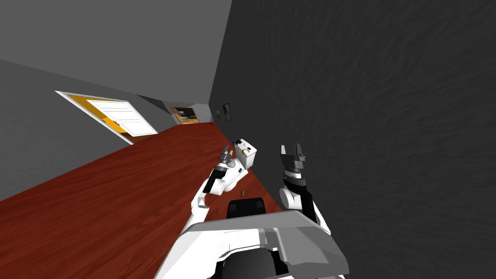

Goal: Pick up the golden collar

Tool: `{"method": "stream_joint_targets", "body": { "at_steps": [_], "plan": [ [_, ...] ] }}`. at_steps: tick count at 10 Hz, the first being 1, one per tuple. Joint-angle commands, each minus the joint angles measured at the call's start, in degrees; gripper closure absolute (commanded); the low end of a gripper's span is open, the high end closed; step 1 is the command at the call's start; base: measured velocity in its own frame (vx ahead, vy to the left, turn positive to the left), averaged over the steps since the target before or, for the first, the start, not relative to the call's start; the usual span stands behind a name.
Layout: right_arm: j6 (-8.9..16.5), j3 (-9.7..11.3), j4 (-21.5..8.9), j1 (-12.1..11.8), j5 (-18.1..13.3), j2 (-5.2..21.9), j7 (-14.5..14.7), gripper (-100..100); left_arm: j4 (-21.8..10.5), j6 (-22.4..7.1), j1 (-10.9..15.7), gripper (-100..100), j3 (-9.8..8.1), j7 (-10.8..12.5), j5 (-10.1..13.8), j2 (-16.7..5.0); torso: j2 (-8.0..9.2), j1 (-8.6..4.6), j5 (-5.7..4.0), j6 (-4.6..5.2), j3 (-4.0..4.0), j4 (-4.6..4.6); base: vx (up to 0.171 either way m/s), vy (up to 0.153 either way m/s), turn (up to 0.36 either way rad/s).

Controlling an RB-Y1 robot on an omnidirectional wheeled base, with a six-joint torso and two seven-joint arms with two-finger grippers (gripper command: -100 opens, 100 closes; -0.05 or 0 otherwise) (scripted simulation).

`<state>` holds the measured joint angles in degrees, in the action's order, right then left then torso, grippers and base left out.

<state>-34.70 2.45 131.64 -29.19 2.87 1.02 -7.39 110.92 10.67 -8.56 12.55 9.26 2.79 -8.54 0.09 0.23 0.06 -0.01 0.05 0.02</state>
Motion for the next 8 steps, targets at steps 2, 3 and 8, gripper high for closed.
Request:
{"method": "stream_joint_targets", "body": {
  "at_steps": [2, 3, 8],
  "plan": [
    [0.0, 0.0, 0.0, 0.0, 0.0, 0.0, 0.0, 0, -4.3, -1.0, 2.6, -100, 0.77, 0.1, 0.3, -0.1, -0.01, 0.04, 0.0, 0.01, -0.01, 0.0, -0.02, 0.069, -0.036],
    [0.0, 0.0, 0.0, 0.0, 0.0, 0.0, 0.0, 0, -5.7, -2.2, 4.9, -100, 1.41, 0.1, 0.5, -0.1, -0.03, 0.01, 0.0, 0.0, -0.02, -0.01, -0.018, 0.071, -0.05],
    [0.0, 0.0, 0.0, 0.0, 0.0, 0.0, 0.0, 0, -12.4, -4.5, 9.7, -100, 2.51, 0.1, 0.9, -0.1, -0.08, -0.02, -0.01, -0.01, -0.04, -0.02, -0.011, 0.055, -0.049]
  ]
}}
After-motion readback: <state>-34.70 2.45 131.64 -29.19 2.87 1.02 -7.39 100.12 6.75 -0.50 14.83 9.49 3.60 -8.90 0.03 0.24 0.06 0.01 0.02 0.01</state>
